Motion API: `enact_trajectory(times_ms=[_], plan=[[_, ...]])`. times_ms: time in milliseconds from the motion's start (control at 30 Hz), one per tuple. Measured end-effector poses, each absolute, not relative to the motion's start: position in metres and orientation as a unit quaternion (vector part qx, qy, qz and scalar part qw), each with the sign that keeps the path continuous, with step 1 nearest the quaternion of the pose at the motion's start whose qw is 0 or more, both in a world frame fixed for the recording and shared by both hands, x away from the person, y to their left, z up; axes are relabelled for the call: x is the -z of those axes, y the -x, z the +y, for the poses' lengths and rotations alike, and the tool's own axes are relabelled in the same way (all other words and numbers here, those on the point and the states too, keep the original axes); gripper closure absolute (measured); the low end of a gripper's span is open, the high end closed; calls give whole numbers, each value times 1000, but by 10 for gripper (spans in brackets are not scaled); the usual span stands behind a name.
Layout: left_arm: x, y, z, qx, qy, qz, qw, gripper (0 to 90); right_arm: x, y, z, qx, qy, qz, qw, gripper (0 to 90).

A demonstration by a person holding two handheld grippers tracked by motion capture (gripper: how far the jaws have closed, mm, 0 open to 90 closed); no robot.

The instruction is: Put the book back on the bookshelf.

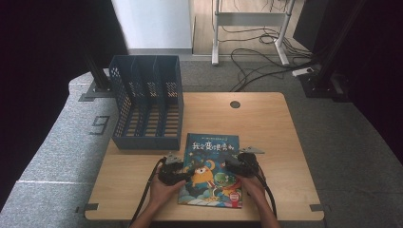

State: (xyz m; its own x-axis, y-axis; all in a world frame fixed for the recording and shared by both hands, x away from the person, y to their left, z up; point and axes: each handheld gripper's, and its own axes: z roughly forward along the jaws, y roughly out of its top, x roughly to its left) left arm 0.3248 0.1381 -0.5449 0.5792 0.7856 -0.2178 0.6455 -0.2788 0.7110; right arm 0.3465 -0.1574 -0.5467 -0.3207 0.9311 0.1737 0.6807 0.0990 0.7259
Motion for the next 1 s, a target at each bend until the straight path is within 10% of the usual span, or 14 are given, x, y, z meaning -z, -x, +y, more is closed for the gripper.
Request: enact_trajectory(times_ms=[1000], plan=[[545, -328, 136, -72, -799, 442, 401, 285, 542, -377, -159, -353, -546, 746, 142, 254]])
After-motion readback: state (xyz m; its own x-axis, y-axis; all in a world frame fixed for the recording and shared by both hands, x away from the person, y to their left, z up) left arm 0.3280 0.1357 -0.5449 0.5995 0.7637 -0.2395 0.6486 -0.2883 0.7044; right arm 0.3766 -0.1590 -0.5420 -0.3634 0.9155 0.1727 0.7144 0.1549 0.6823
